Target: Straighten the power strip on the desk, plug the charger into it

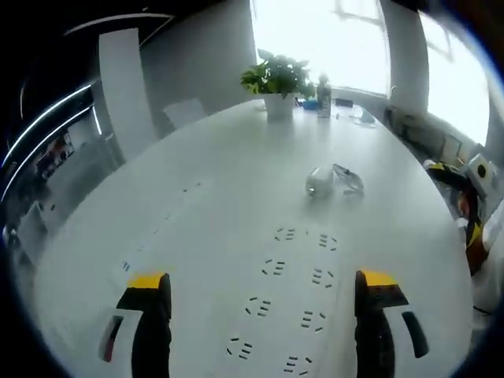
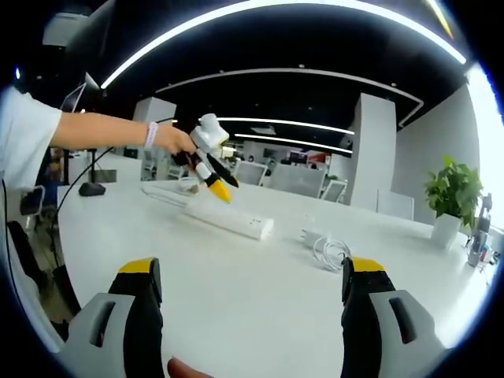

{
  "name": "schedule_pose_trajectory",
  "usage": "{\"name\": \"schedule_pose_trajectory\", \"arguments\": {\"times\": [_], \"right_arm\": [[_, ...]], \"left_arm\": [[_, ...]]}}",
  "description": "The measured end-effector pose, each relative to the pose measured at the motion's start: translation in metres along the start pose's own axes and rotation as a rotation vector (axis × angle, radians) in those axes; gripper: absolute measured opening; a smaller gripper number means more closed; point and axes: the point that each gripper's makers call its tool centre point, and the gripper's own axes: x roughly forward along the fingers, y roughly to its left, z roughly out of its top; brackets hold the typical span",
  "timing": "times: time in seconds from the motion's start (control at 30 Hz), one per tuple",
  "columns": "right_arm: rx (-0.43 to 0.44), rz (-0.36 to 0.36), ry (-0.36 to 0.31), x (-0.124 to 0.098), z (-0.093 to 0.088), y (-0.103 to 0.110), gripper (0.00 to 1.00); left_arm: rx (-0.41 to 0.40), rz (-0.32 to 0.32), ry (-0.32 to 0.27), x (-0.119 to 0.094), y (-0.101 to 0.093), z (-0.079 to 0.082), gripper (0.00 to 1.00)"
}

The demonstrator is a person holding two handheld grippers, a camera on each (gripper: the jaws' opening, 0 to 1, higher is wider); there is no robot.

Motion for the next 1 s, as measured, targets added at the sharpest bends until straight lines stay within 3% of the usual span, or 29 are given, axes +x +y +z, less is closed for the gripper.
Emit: {"name": "schedule_pose_trajectory", "arguments": {"times": [0.2, 0.57, 0.7, 0.9, 1.0], "right_arm": [[-0.002, 0.003, -0.003, 0.000, 0.001, 0.000, 0.95], [0.005, 0.008, -0.003, 0.000, 0.000, -0.001, 0.95], [0.007, 0.014, 0.000, 0.001, -0.002, 0.000, 0.95], [0.008, 0.018, 0.002, 0.002, -0.003, 0.000, 0.95], [0.008, 0.021, 0.001, 0.002, -0.003, 0.000, 0.95]], "left_arm": [[-0.037, 0.003, -0.147, -0.010, -0.002, 0.024, 0.99], [-0.059, 0.131, -0.362, -0.043, -0.003, 0.055, 0.99], [-0.054, 0.193, -0.418, -0.060, -0.004, 0.062, 0.99], [-0.052, 0.199, -0.480, -0.079, -0.016, 0.071, 0.99], [-0.039, 0.231, -0.507, -0.088, -0.018, 0.074, 0.99]]}}
